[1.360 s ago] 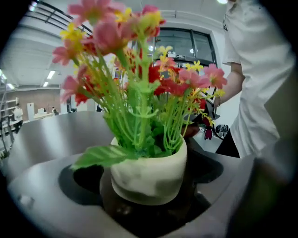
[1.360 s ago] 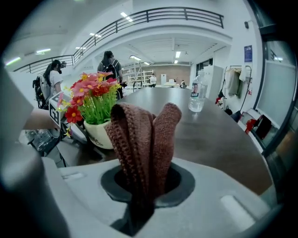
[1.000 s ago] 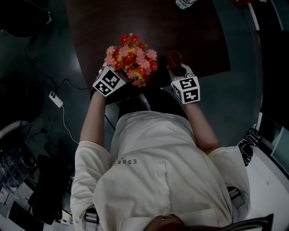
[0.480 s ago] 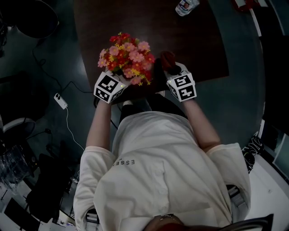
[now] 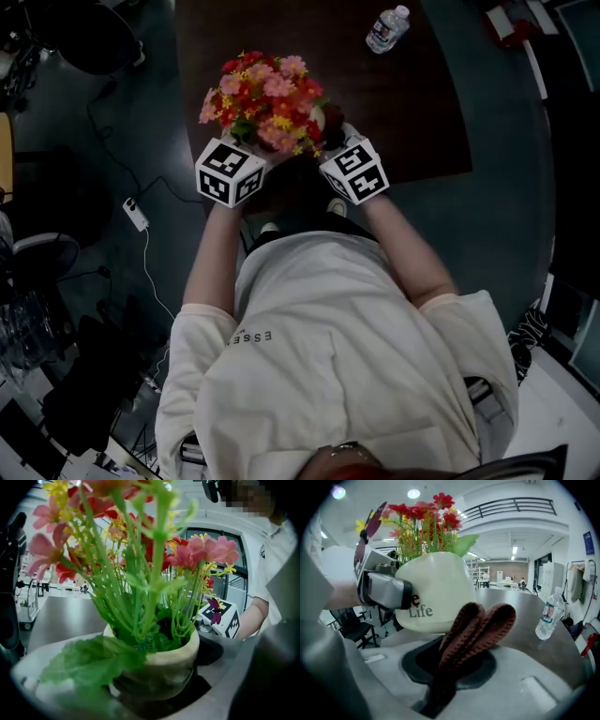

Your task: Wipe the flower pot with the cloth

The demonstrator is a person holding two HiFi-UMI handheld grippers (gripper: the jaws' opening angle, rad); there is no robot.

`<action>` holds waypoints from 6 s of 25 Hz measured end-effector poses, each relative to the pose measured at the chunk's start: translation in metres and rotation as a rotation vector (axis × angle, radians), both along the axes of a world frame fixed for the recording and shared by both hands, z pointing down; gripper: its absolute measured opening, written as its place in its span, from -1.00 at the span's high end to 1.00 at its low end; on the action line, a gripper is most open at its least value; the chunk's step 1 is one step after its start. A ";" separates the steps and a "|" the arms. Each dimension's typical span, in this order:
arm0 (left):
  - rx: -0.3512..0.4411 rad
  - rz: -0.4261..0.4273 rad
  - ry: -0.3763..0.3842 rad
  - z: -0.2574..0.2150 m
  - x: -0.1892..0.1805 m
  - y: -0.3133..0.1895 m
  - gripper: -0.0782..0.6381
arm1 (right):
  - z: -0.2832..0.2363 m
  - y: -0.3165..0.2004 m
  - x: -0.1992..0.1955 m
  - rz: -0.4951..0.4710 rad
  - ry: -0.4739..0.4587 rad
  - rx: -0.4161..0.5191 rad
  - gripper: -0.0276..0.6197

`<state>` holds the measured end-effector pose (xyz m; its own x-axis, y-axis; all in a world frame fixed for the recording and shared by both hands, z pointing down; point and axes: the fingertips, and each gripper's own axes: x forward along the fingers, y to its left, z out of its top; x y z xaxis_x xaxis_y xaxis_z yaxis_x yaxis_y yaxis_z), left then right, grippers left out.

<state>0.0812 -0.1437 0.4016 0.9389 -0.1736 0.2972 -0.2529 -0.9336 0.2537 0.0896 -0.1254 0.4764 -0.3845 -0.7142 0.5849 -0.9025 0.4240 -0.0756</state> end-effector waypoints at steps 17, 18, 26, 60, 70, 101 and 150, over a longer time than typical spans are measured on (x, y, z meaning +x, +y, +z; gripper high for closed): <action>0.035 -0.013 0.103 -0.078 0.012 0.005 -0.77 | -0.066 0.019 -0.084 -0.278 -0.081 0.189 0.77; 0.038 -0.015 0.113 -0.082 0.012 0.005 -0.77 | -0.067 0.021 -0.086 -0.291 -0.083 0.196 0.77; -0.056 -0.016 0.239 -0.113 -0.001 0.005 -0.77 | -0.078 0.000 -0.008 -0.038 -0.118 0.227 0.77; 0.014 0.020 0.280 -0.098 0.004 0.001 -0.77 | -0.063 0.006 -0.009 -0.192 -0.059 0.240 0.77; 0.124 0.115 0.056 0.013 -0.010 0.015 -0.77 | -0.009 0.008 0.077 0.081 0.066 0.109 0.77; 0.273 -0.359 0.027 0.047 -0.144 0.034 0.10 | 0.001 0.093 0.027 0.300 0.064 0.022 0.77; 0.415 -0.487 0.188 -0.104 -0.186 0.364 0.75 | -0.084 0.393 -0.061 0.103 0.011 0.246 0.78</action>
